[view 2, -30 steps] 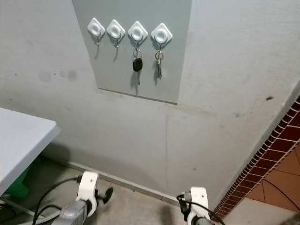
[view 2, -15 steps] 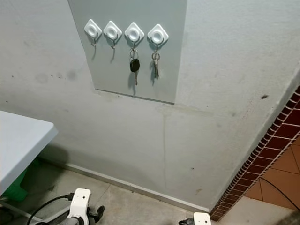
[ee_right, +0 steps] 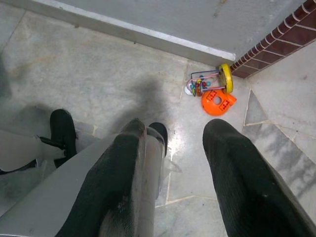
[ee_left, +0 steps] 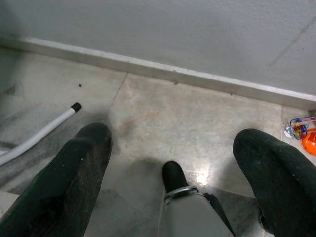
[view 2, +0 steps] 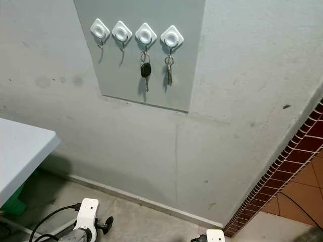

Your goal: Hang keys on a hook

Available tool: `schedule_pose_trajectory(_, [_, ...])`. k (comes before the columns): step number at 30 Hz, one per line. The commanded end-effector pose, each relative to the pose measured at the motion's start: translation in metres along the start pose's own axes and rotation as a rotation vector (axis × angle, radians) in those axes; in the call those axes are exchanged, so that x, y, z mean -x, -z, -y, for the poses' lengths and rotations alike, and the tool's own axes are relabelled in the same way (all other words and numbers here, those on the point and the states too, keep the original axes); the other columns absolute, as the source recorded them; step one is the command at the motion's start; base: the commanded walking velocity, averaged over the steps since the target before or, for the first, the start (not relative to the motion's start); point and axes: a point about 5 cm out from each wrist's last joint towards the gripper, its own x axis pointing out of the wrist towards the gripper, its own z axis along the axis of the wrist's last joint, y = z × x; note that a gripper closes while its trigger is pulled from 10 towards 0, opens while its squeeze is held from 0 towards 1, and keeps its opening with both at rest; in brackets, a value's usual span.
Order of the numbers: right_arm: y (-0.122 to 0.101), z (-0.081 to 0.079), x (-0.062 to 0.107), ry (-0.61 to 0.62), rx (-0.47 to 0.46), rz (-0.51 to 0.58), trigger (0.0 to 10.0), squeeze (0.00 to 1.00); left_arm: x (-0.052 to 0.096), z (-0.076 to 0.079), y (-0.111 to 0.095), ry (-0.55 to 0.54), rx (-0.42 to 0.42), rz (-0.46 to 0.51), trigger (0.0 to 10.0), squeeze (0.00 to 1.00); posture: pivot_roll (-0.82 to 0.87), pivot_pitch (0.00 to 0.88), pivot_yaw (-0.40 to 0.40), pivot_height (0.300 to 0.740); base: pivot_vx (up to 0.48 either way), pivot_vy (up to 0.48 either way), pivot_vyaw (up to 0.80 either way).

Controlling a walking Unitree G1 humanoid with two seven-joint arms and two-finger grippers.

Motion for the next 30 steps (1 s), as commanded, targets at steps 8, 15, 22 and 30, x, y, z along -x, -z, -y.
schedule_pose_trajectory(8, [0.0057,-0.0028,0.0010,-0.006,0.018,-0.027,10.0,0.00,0.0027,-0.0064,0.0077,-0.018,-0.005,-0.026,10.0,0.00,-0.07,0.000,0.053,0.732,0.000,0.000,0.26])
schedule_pose_trajectory(15, [0.0069,-0.0056,0.0010,-0.013,0.026,-0.033,10.0,0.00,0.0028,-0.0078,0.0075,-0.018,-0.010,-0.027,10.0,0.00,-0.08,0.000,0.057,0.732,0.000,0.000,0.80])
schedule_pose_trajectory(22, [0.0067,-0.0065,0.0009,-0.017,0.023,-0.033,10.0,0.00,0.0017,-0.0070,0.0045,-0.016,-0.010,-0.022,10.0,0.00,-0.08,0.000,0.058,0.732,0.000,0.000,0.80])
schedule_pose_trajectory(30, [0.0078,-0.0059,0.0011,-0.016,0.022,-0.040,10.0,0.00,0.0012,-0.0063,0.0031,-0.014,-0.011,-0.020,10.0,0.00,-0.07,0.000,0.058,0.732,0.000,0.000,0.80])
